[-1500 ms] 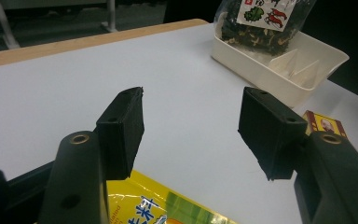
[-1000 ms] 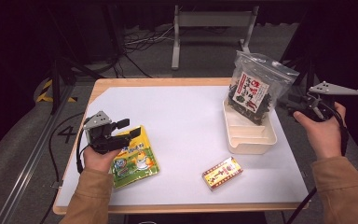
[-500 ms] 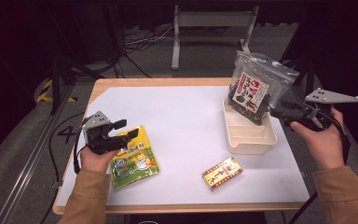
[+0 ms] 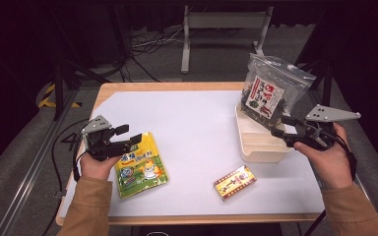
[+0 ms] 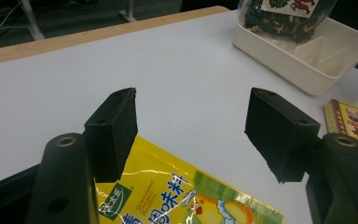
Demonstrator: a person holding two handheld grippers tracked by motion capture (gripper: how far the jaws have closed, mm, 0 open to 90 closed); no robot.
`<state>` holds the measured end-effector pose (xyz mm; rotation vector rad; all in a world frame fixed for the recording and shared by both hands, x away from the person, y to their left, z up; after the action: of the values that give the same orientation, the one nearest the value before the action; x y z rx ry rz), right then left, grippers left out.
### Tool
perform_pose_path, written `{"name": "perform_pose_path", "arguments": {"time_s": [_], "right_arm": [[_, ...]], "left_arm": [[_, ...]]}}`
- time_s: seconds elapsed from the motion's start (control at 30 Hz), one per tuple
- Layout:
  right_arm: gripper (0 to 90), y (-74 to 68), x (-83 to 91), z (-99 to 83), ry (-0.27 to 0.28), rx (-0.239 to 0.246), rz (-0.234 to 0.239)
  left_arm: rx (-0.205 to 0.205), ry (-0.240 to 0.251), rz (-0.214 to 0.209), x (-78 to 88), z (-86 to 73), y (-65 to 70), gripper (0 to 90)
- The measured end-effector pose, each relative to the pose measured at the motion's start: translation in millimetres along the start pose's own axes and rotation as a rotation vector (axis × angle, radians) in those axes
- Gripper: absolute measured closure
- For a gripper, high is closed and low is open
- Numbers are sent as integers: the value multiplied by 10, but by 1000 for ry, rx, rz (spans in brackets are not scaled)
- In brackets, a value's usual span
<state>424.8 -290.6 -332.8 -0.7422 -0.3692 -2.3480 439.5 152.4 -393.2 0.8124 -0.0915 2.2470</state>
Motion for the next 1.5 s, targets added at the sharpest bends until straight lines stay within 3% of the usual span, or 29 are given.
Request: {"name": "perform_pose_path", "arguments": {"time_s": [0.27, 0.7, 1.0, 1.1, 1.33, 1.5], "right_arm": [[418, -208, -140, -134, -9, 27, 52], [396, -436, -341, -245, -17, 79, 95], [394, -629, -526, -350, -41, 103, 139], [393, -714, -588, -392, -64, 131, 150], [387, -830, -684, -444, -83, 152, 176], [384, -871, -702, -452, -86, 165, 181]], "left_arm": [[12, 5, 11, 50, -13, -64, 342], [42, 4, 25, 119, -86, -153, 339], [57, 11, 39, 162, -111, -209, 337], [69, 15, 46, 164, -108, -251, 313], [91, -12, 101, 147, -169, -369, 265], [142, -64, 124, 119, -250, -460, 232]]}}
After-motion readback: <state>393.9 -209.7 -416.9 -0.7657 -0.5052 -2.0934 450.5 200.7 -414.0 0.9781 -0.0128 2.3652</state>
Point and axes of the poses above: each handheld gripper's, and its own axes: x roughly backward along the jaws, z roughly out of its top, y roughly to its right, the point moved 9 cm from there along -x, roughly forward along the jaws, and after that the axes turned 9 degrees about -y, right-handed, at the moved point
